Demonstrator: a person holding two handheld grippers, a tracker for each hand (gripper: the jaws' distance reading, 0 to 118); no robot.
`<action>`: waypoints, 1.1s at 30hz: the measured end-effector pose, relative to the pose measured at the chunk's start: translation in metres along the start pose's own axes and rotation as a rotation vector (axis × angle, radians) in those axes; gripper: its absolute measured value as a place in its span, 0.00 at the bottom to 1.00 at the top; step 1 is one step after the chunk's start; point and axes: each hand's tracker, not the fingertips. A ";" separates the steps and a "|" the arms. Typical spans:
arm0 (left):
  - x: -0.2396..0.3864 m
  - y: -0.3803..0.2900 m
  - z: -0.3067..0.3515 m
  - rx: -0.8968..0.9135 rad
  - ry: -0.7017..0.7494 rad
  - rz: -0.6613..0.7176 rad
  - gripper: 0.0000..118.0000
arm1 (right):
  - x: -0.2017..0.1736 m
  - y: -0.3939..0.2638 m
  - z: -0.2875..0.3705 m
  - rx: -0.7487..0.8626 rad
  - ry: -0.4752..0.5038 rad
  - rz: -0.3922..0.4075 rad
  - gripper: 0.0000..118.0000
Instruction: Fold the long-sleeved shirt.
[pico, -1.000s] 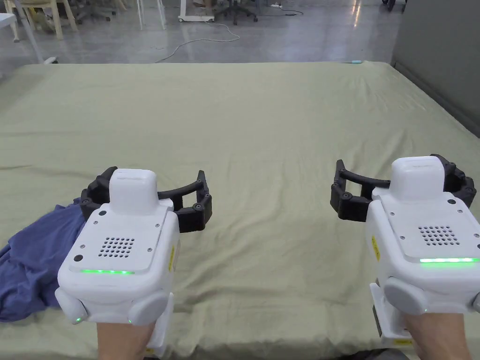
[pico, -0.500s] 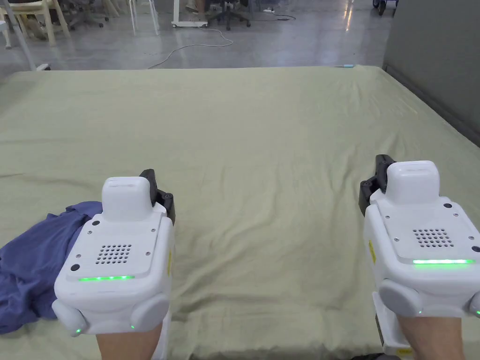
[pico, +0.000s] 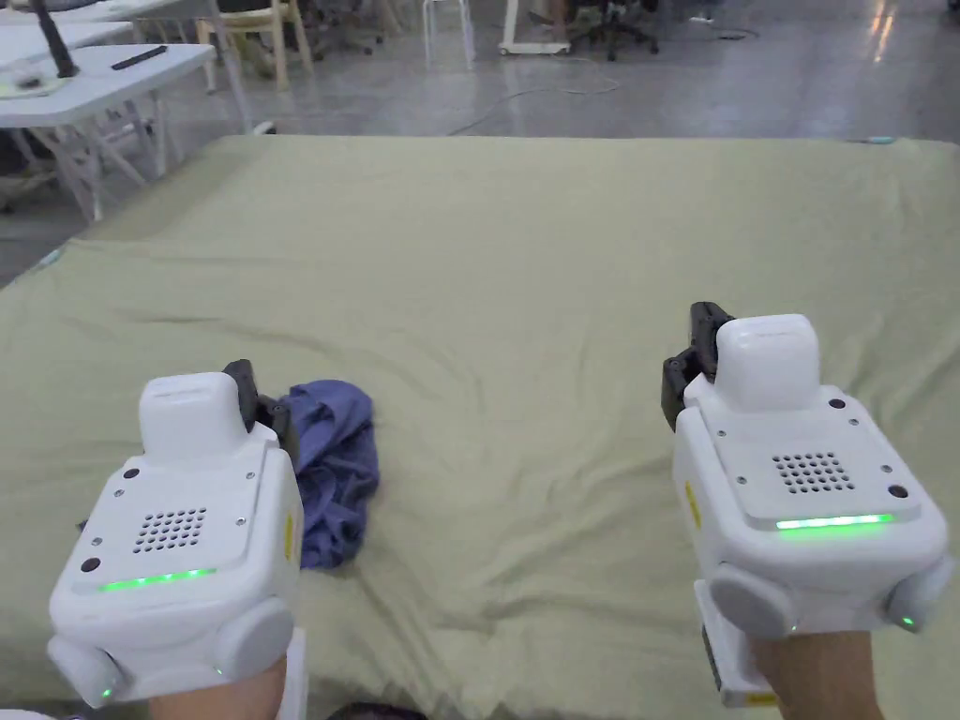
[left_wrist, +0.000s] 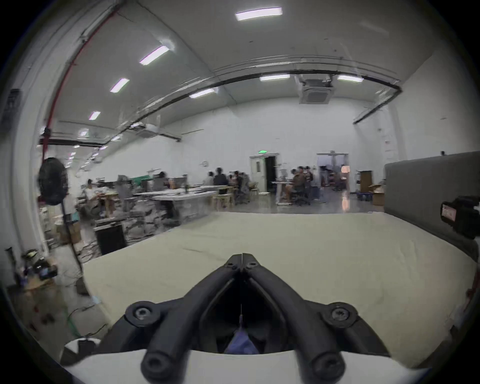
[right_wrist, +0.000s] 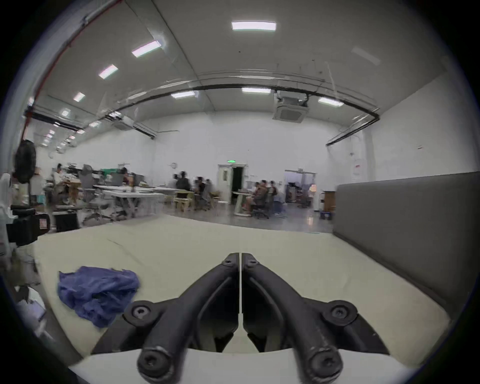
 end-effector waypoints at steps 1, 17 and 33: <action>-0.012 0.002 0.003 -0.011 0.032 0.003 0.00 | -0.014 -0.001 -0.003 0.004 0.052 -0.009 0.00; -0.055 -0.034 -0.143 -0.682 -0.013 0.139 1.00 | -0.094 -0.017 -0.022 -0.067 0.291 0.014 0.00; -0.076 -0.086 -0.233 -0.893 0.008 0.182 0.17 | -0.061 -0.038 -0.050 -0.211 0.238 0.011 0.00</action>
